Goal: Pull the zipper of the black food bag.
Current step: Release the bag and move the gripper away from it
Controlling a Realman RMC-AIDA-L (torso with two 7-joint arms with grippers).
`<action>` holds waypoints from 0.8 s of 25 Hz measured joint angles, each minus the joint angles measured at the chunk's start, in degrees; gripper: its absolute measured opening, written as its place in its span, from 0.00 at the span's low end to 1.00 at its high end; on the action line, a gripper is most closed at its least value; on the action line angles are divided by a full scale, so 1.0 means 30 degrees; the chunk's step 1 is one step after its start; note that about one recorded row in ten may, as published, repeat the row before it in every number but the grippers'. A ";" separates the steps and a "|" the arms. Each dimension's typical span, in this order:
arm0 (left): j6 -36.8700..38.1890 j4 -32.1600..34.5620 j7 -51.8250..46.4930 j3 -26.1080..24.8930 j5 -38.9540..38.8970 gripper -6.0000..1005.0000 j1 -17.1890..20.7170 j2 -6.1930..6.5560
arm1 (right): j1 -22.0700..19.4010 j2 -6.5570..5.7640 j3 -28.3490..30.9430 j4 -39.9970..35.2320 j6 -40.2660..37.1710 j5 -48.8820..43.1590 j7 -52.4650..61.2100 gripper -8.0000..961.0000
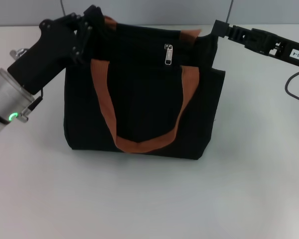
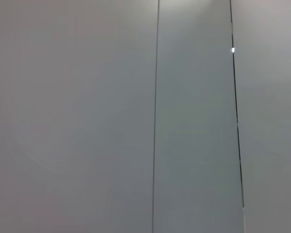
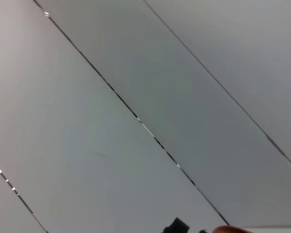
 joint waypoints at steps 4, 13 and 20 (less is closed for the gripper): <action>-0.0759 0.0726 -0.0017 -0.0009 -0.0013 0.14 -0.0373 0.0047 | 0.0009 0.0041 -0.0174 0.0926 -0.0615 0.1269 -0.2670 0.02; 0.0193 0.1350 -0.1534 -0.0135 -0.0433 0.15 -0.0070 0.0105 | -0.0167 0.0113 0.0002 0.2698 -0.2128 0.1926 -0.6824 0.30; 0.7772 0.1554 -0.4164 -0.0183 -0.2592 0.46 0.3306 0.0147 | -0.0282 0.0111 -0.0120 0.3625 -0.2743 0.1931 -0.9376 0.56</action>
